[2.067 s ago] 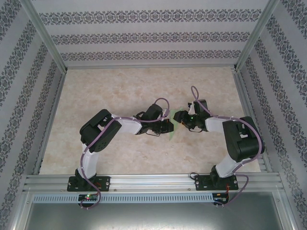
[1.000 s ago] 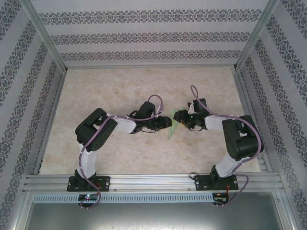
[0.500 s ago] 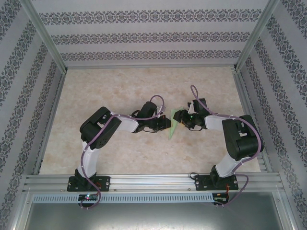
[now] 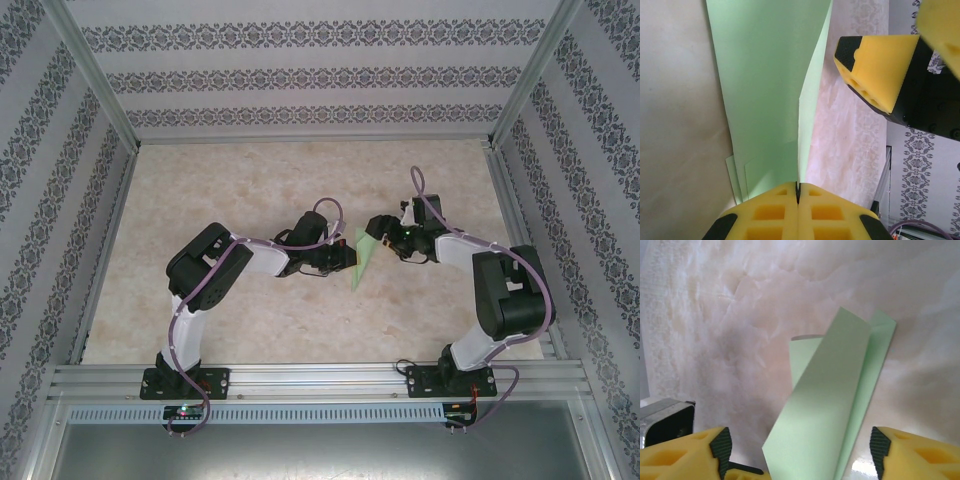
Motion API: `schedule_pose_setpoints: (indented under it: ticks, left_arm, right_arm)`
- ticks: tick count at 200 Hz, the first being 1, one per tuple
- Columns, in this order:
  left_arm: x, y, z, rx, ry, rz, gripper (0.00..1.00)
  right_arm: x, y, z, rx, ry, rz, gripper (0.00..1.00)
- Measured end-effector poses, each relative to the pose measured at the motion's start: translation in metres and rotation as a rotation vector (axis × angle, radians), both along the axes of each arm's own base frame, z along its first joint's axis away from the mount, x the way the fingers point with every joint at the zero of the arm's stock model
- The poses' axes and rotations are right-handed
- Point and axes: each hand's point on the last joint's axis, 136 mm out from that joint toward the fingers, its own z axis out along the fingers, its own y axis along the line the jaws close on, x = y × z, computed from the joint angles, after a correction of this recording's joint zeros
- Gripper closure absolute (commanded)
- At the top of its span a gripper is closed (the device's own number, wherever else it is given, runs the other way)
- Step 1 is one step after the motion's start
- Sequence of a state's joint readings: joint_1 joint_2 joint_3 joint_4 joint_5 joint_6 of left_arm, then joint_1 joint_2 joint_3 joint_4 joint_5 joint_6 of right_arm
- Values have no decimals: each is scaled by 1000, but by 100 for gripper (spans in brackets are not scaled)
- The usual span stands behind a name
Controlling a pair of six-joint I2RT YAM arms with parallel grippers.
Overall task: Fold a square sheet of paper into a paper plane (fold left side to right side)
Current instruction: Fold the wing for the fifth time at the center of the table.
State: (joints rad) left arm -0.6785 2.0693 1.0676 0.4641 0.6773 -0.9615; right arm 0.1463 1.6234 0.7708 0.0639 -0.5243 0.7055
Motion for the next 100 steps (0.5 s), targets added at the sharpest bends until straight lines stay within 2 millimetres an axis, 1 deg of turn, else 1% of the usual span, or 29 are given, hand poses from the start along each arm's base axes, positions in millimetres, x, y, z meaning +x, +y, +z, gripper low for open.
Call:
schedule_pose_setpoints:
  ticks: [10,35,67,100]
  left_arm:
    - [0,0,0,0,0,0,97]
    - [0,0,0,0,-1,0,97]
    - [0,0,0,1,-6,-3,97]
    - [0,0,0,1,-7,-4,97]
  right_arm:
    - [3,1,-1,2,3,-2,18]
    - [11,2,-7,2,20,-6,15]
    - [19,3,-13,3,39,-11,13]
    - [22,3,-10,8,33,-15,13]
